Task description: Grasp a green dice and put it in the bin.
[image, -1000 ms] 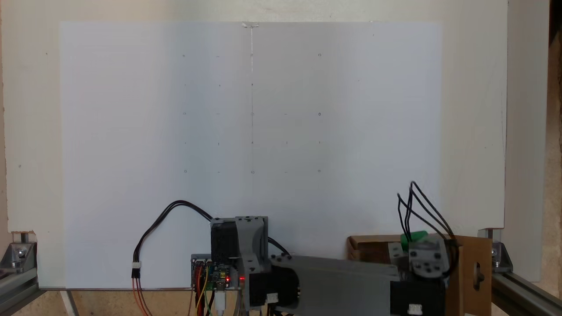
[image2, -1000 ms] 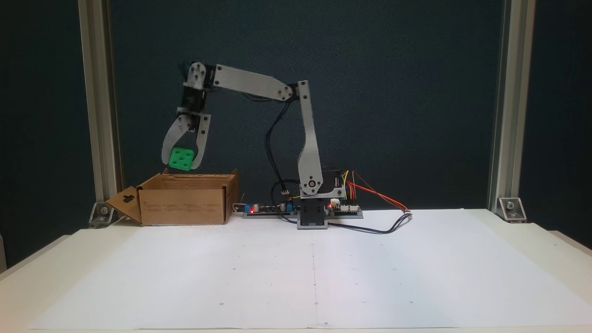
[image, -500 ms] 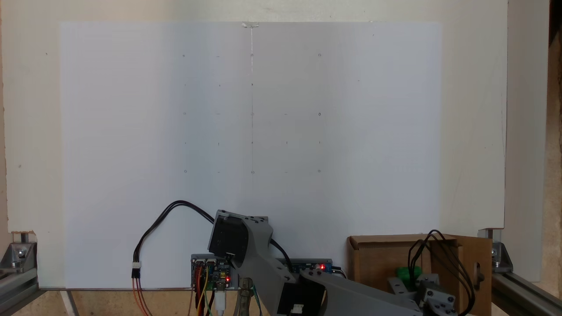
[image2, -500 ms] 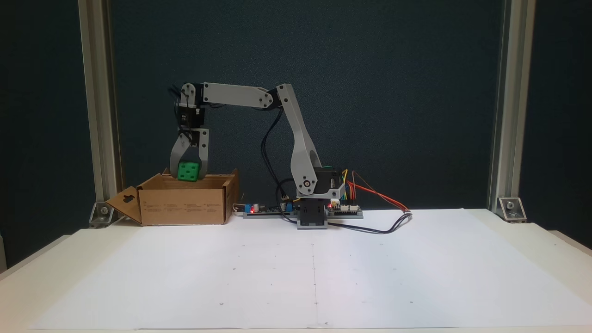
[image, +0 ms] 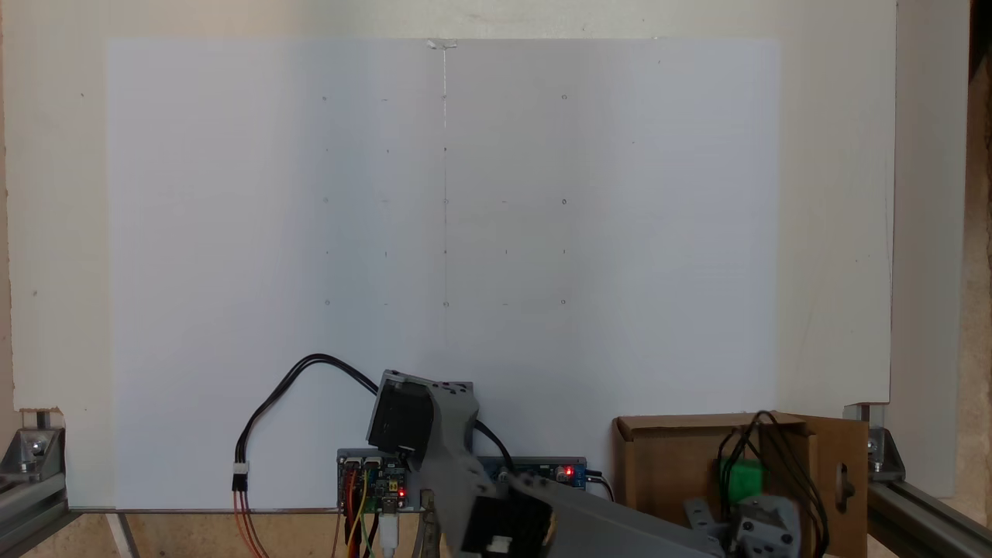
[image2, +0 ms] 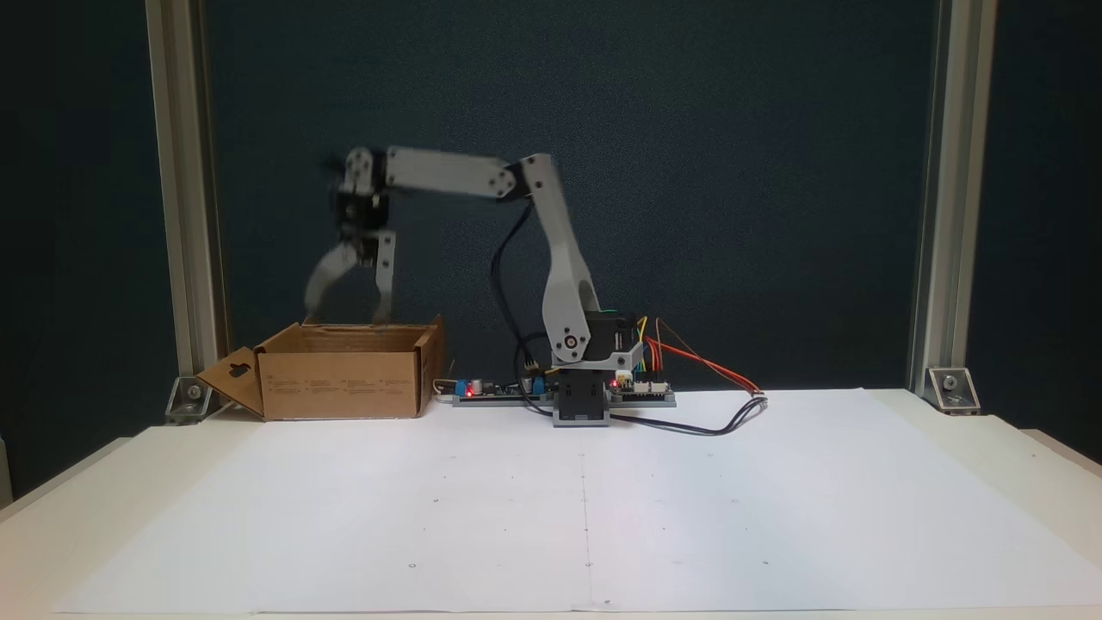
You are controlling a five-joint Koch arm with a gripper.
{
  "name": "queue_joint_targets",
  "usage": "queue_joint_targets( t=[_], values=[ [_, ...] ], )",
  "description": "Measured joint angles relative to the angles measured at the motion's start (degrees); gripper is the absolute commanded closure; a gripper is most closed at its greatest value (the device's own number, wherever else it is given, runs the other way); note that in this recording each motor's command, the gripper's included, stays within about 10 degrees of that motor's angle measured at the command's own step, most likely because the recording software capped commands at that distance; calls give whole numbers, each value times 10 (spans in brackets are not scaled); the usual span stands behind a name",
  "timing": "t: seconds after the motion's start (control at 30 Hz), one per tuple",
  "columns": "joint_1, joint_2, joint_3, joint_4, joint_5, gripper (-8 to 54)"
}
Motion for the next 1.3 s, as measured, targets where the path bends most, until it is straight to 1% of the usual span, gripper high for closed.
queue_joint_targets(
  t=[0.1, 0.23, 0.33, 0.47, 0.57, 0.8, 0.87, 1.17, 1.3],
  values=[
    [-65, 81, 0, 1, 67, 10],
    [-210, 166, -1, 1, 162, 9],
    [-335, 192, -1, 2, 211, 9],
    [-499, 206, 15, 2, 243, 4],
    [-625, 244, 105, -27, 247, 4],
    [-907, 352, 394, -221, 249, 4],
    [-956, 378, 458, -277, 249, 5],
    [-1000, 510, 685, -517, 249, 4],
    [-1005, 524, 758, -620, 249, 5]
  ],
)
